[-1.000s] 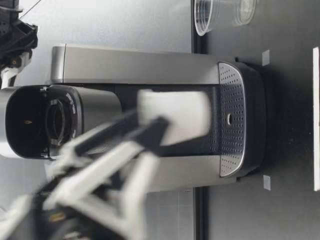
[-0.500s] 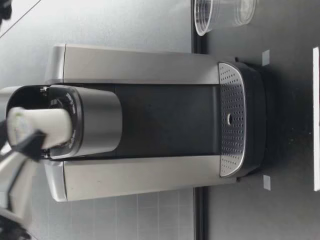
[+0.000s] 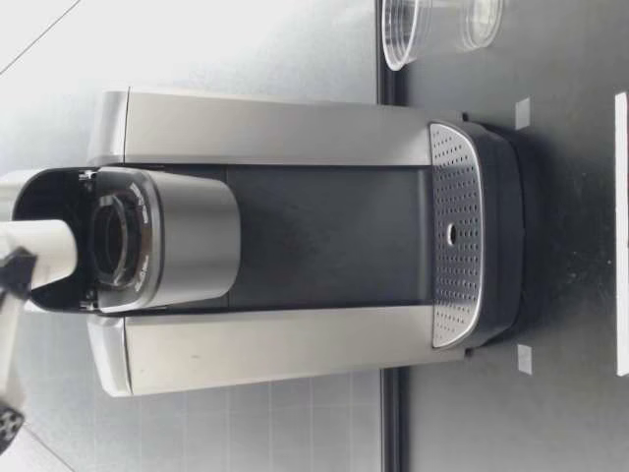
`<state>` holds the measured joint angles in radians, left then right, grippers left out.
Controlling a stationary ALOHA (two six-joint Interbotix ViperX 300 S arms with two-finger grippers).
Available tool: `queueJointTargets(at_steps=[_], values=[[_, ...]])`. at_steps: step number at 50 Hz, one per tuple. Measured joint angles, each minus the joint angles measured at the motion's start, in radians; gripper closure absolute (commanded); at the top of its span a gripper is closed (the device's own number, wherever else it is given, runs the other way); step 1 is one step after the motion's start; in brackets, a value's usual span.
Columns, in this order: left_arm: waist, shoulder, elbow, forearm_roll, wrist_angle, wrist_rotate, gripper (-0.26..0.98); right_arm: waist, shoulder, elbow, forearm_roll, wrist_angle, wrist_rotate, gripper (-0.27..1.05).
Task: Place the coffee capsule inside the capsule container, then place the cup onto the center of the cup tray, then push the 'Hot Water' and 'Travel Mug' buttons.
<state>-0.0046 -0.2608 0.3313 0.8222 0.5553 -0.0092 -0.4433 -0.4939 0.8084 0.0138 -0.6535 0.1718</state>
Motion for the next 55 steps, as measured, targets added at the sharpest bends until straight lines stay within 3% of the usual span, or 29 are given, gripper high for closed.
queueJointTargets(at_steps=[55], values=[[0.031,0.048,0.011,0.003,-0.011,-0.006,0.20,0.000,-0.003,0.014,0.000,-0.026,0.005,0.70]])
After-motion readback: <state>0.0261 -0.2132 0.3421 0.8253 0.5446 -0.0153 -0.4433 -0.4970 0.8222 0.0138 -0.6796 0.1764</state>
